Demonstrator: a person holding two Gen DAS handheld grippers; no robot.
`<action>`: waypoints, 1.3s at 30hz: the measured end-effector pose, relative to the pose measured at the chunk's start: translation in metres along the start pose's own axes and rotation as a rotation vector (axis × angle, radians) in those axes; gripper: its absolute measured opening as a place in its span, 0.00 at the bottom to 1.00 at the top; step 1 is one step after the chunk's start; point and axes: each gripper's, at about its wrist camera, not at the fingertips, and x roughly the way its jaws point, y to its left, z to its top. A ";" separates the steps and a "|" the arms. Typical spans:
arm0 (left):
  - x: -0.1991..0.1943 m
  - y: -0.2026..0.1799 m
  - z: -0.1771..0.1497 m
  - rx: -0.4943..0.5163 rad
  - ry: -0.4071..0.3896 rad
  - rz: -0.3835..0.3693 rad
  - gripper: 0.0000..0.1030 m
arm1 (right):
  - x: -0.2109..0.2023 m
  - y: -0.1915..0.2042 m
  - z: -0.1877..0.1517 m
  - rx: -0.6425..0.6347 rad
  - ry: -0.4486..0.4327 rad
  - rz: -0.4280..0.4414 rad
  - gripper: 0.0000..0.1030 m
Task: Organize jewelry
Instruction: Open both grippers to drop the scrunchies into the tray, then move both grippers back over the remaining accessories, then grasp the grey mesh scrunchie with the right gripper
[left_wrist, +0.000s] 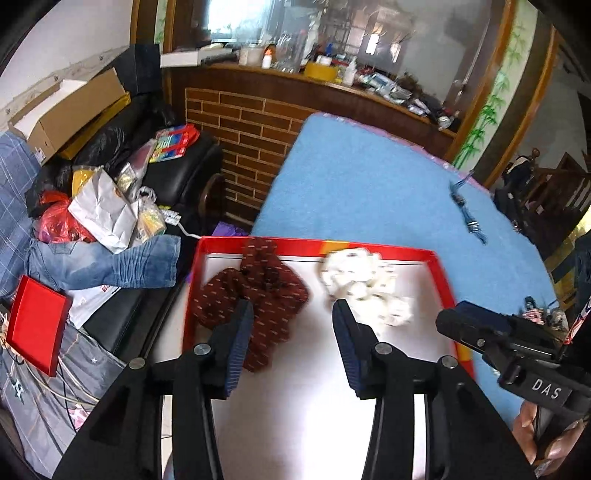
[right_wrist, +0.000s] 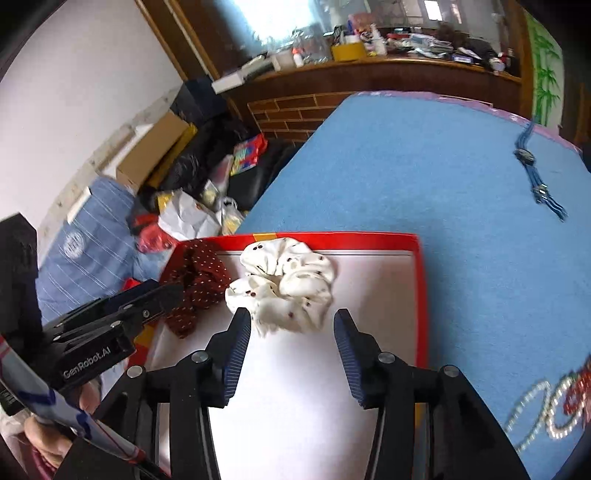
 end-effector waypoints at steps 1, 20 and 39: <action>-0.004 -0.005 -0.002 0.004 -0.006 -0.009 0.43 | -0.010 -0.005 -0.004 0.013 -0.009 0.011 0.50; 0.000 -0.252 -0.086 0.300 0.100 -0.246 0.46 | -0.200 -0.220 -0.109 0.424 -0.197 -0.210 0.50; 0.015 -0.303 -0.118 0.428 0.149 -0.275 0.46 | -0.233 -0.396 -0.133 0.812 -0.302 -0.480 0.10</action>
